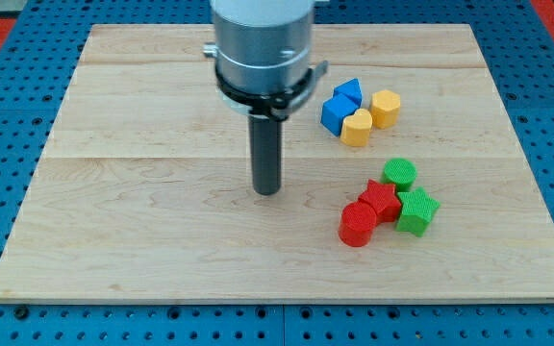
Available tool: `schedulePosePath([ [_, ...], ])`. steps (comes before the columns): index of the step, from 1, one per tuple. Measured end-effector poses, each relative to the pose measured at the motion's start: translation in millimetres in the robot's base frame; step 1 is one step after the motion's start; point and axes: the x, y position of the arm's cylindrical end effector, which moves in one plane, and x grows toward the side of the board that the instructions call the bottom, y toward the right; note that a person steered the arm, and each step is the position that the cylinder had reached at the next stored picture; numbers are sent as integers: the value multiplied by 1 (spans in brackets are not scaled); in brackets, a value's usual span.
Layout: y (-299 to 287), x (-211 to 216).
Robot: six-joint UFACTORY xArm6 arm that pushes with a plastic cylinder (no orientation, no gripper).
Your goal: Move the blue blocks to the top left corner
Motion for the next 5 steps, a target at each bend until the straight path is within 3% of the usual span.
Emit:
schedulePosePath([
  [5, 101, -91],
])
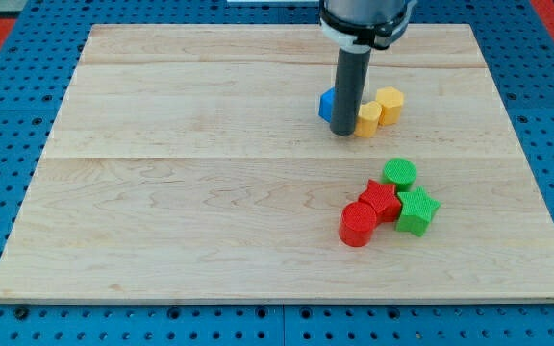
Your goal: Move the blue blocks to the top left corner
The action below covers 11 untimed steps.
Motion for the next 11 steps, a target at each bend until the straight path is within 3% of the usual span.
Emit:
schedulePosePath([
  [3, 4, -67],
  [7, -202, -112],
  [10, -286, -113],
  [11, -259, -90],
])
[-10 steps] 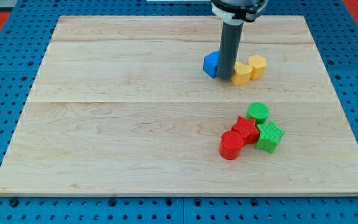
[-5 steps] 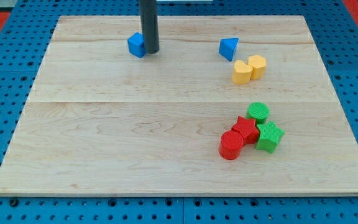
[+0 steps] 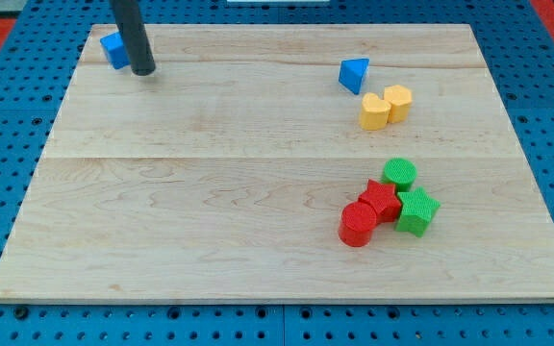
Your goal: Move the blue blocks to the top left corner
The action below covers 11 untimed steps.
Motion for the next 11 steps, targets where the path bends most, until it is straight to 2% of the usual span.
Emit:
schedulePosePath([
  [1, -74, 7],
  [2, -105, -7],
  [3, -102, -30],
  [4, -55, -21],
  [5, 20, 21],
  [6, 115, 1],
  [7, 164, -43],
  [8, 273, -56],
  [9, 372, -43],
  [10, 398, -3],
  [11, 317, 8],
])
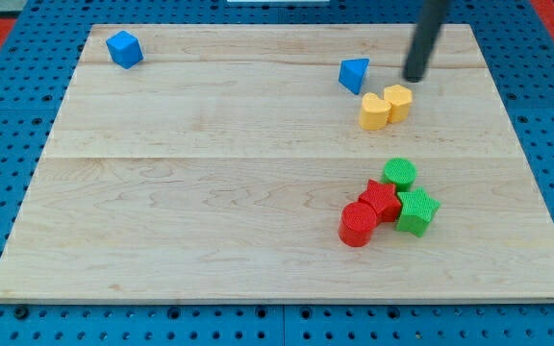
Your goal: Move the blue blocks to the top left corner
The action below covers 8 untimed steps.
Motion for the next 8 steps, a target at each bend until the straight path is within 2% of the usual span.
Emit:
schedulePosePath([
  [2, -184, 0],
  [3, -179, 2],
  [4, -125, 4],
  [5, -125, -20],
  [7, -275, -35],
  [8, -265, -31],
])
